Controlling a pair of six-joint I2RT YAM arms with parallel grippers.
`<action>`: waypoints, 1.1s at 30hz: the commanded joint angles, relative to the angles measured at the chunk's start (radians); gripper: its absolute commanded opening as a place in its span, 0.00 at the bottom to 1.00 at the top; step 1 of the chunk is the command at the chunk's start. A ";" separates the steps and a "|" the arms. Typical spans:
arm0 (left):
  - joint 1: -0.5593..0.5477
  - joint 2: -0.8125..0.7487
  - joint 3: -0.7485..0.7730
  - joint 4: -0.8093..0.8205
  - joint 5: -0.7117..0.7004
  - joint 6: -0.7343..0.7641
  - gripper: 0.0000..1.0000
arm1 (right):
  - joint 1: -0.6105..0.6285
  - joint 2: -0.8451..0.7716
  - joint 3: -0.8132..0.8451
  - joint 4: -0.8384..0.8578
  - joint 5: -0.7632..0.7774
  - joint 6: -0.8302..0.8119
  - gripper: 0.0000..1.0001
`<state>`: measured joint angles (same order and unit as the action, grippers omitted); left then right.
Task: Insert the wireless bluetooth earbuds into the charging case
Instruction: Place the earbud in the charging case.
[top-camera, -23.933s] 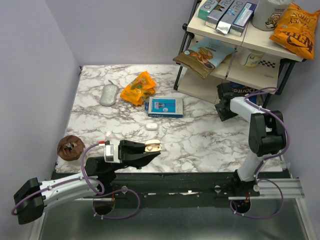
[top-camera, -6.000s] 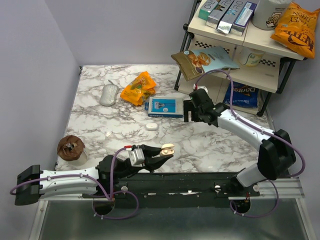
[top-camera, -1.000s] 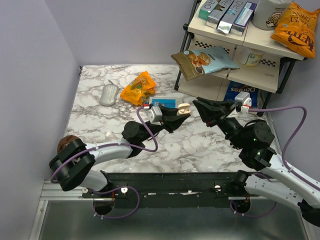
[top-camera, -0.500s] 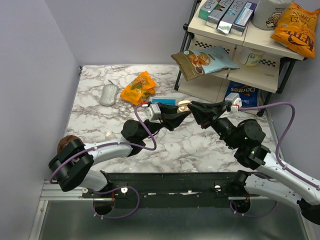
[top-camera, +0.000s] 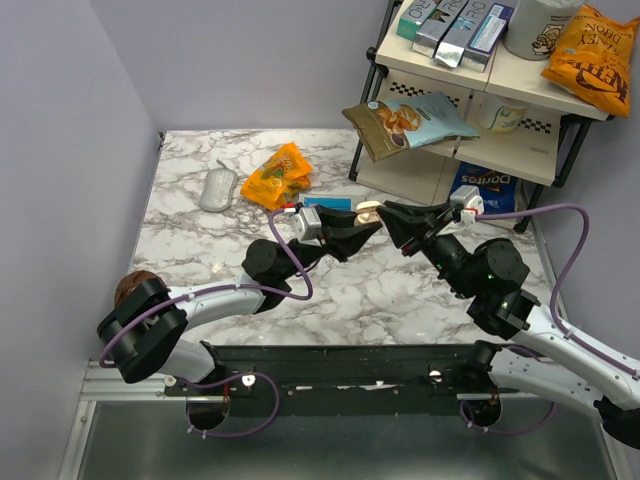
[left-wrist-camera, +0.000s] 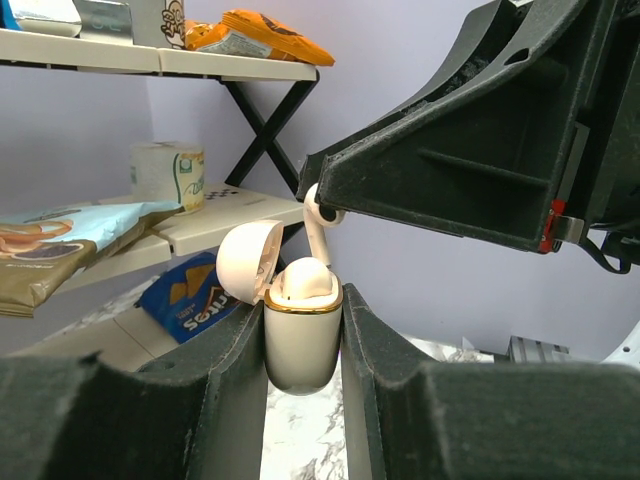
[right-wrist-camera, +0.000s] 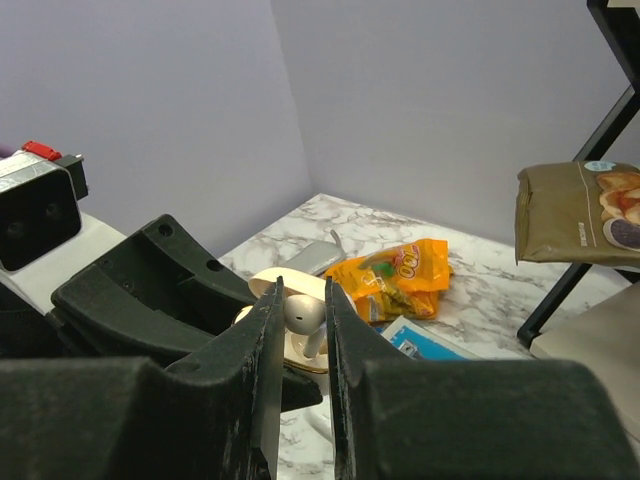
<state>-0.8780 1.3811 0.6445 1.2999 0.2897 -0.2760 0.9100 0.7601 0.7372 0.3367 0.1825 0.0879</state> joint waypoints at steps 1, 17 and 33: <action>0.005 -0.013 0.014 0.389 0.032 -0.012 0.00 | 0.006 0.002 -0.004 0.032 0.051 -0.011 0.01; 0.005 -0.010 0.026 0.389 0.035 -0.019 0.00 | 0.009 0.024 -0.022 0.022 0.026 0.018 0.01; 0.005 -0.002 0.032 0.389 0.025 -0.009 0.00 | 0.007 0.015 0.007 -0.033 0.023 0.019 0.29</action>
<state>-0.8780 1.3811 0.6449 1.2953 0.3004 -0.2859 0.9100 0.7780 0.7307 0.3416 0.2043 0.0963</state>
